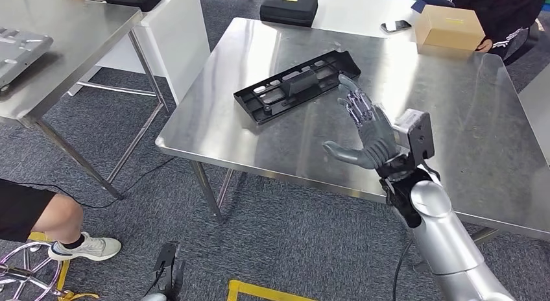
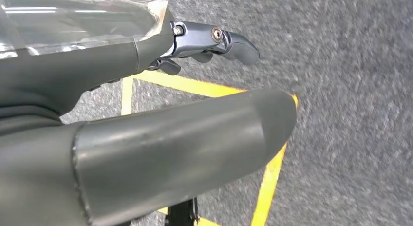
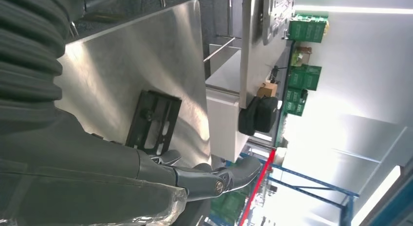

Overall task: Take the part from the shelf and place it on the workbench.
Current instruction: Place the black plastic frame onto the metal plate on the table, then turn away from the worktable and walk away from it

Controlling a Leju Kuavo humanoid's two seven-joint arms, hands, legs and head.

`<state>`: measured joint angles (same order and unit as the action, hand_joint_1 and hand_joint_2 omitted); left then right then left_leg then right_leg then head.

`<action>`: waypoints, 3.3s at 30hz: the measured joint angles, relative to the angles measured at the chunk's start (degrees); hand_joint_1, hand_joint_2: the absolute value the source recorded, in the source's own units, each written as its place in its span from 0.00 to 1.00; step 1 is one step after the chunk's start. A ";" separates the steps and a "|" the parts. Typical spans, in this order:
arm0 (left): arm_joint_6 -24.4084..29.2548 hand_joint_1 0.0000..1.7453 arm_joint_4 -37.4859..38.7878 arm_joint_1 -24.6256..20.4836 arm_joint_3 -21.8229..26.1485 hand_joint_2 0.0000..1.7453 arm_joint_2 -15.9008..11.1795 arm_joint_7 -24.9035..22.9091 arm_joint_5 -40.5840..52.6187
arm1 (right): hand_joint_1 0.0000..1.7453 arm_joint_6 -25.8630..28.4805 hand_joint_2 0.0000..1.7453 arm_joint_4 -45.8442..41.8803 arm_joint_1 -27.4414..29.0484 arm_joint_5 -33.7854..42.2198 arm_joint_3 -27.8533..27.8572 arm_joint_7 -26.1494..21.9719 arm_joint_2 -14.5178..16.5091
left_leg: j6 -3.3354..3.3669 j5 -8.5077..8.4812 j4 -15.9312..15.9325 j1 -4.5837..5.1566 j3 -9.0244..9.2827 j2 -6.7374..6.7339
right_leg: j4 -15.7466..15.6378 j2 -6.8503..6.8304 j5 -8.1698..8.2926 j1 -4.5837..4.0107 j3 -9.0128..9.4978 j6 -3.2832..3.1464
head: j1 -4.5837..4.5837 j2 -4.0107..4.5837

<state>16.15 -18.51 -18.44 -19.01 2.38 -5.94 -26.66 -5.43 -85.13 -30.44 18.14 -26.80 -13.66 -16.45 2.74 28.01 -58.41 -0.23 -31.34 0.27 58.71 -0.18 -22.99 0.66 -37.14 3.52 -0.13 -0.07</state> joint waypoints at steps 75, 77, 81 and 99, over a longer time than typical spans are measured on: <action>-0.93 0.00 -2.90 1.47 4.23 0.00 1.35 -1.71 9.79 | 0.00 19.84 1.00 72.83 28.10 -29.27 20.41 14.48 14.20 | -1.68 -6.22 1.68 0.17 -5.30 -0.66 | -4.25 0.13 -8.41 -0.35 12.26 -0.77 | -0.27 0.00; -0.91 0.00 -2.86 1.45 4.22 0.00 1.37 -1.66 9.85 | 0.00 20.91 1.00 73.03 28.24 -30.28 19.71 14.98 14.32 | -2.34 -4.62 0.48 -0.09 -5.98 -0.44 | -4.24 -0.33 -7.65 0.02 11.61 -2.06 | -0.13 0.00; -0.90 0.00 -2.80 1.61 4.21 0.00 1.38 -1.36 9.85 | 0.00 21.56 1.00 73.30 28.43 -31.16 18.66 15.61 14.42 | -3.34 4.15 -11.55 -0.42 -9.55 -0.28 | -4.16 -1.73 -6.21 0.00 10.05 -3.61 | 0.10 0.00; -0.94 0.00 -2.73 1.60 4.21 0.00 1.44 -1.36 9.87 | 0.00 19.53 1.00 73.75 28.79 -31.84 17.23 16.26 14.68 | 0.15 -3.25 1.92 0.07 -2.41 1.98 | 11.87 0.06 -11.84 -0.22 2.00 -1.15 | -0.46 0.00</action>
<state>15.21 -21.24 -16.84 -14.80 3.82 -7.30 -16.79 14.10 -11.39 -1.65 -13.70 -9.57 2.60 -1.78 2.89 24.75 -56.48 -0.16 -33.74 2.25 70.58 -0.12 -34.83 0.44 -35.15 2.36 -0.59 -0.07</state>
